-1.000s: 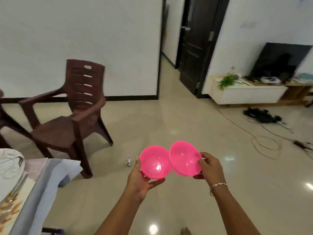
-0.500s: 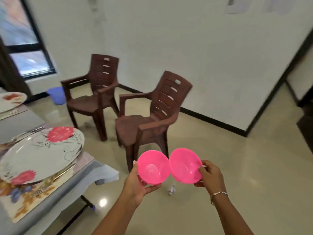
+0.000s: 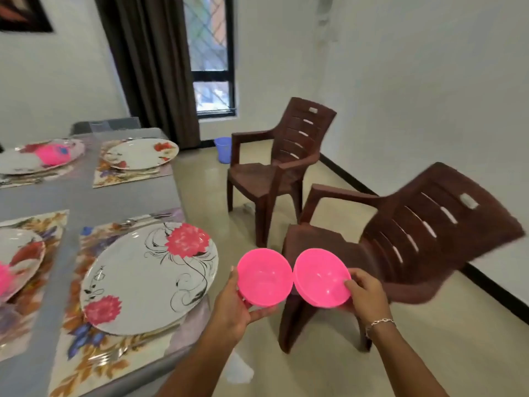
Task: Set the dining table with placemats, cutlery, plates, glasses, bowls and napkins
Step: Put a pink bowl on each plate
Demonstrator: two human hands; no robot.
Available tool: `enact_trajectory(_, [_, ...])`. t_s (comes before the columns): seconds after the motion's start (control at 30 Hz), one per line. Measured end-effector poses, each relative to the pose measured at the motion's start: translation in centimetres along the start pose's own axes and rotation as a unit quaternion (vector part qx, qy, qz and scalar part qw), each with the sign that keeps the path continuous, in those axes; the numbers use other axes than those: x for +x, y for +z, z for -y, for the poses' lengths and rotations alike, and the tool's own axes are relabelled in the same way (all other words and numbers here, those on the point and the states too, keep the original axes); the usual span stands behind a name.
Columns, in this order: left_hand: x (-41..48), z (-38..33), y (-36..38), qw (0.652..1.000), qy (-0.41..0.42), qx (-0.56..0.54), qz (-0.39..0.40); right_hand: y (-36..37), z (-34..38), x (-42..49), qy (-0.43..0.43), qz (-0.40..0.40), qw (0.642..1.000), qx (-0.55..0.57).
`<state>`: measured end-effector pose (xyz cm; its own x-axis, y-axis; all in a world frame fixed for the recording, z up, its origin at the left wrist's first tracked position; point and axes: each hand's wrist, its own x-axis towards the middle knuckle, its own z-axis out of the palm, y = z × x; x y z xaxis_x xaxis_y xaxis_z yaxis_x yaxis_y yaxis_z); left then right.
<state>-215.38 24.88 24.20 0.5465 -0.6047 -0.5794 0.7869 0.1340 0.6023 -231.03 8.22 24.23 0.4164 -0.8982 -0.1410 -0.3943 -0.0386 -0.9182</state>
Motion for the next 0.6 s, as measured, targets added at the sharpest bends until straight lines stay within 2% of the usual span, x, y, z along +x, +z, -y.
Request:
enact_trajectory(0.3, [5.5,-5.5,1.0,0.985,0.096,-0.074,-0.124,8.1,4.5,13.2,-0.033,0.162,0.986,-0.005])
enact_trajectory(0.5, [6.3,-7.9,1.7,0.948,0.167,-0.16,-0.217,14.6,8.9,19.1,-0.07,0.322,0.944,-0.021])
enact_trajectory(0.6, [6.0,-8.8,1.4,0.923,0.193,-0.211,-0.259,17.6,10.3,20.2,-0.082,0.367,0.926,-0.037])
